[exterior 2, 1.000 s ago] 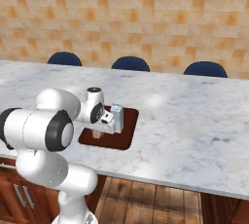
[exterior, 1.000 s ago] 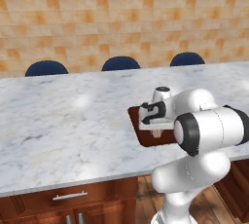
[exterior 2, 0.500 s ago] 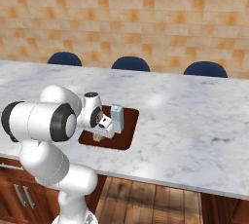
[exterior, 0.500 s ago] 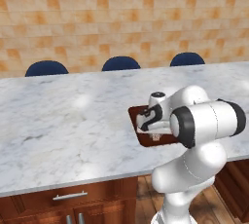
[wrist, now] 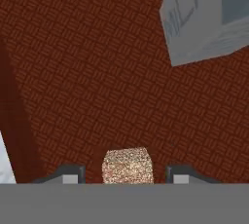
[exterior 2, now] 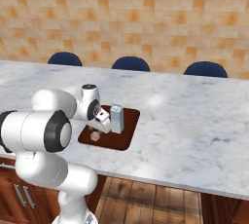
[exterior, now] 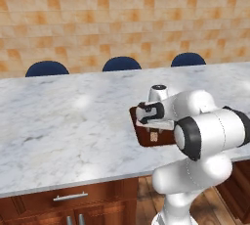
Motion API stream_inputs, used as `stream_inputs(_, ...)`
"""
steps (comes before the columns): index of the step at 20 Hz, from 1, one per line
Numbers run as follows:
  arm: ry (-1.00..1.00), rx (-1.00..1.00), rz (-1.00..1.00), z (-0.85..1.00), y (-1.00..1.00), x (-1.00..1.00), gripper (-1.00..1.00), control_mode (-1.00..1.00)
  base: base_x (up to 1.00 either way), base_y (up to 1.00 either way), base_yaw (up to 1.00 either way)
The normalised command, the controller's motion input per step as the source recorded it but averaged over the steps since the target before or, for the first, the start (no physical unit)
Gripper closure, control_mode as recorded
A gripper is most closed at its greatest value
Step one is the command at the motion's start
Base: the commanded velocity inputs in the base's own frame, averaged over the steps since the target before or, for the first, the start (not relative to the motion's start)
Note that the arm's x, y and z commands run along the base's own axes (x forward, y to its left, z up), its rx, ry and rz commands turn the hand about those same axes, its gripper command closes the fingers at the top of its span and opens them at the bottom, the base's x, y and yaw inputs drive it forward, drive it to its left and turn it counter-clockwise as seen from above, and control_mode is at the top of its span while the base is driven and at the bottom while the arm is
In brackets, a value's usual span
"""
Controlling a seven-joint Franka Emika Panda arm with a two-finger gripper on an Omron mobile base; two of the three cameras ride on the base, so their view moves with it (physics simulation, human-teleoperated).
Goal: Take out the milk from the fridge and place it on the tray on the counter. Then take the sugar cube near the tray and place it in the tray.
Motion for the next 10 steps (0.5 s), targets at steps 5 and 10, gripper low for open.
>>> stream_inputs(5,0.0,0.07,-0.12,0.84,0.0,-0.13,-1.0,-1.0,0.0,0.0,0.0)
stream_inputs(10,-0.08,0.0,-0.13,1.0,0.0,-0.55,-1.0,-1.0,0.0,0.0,0.0)
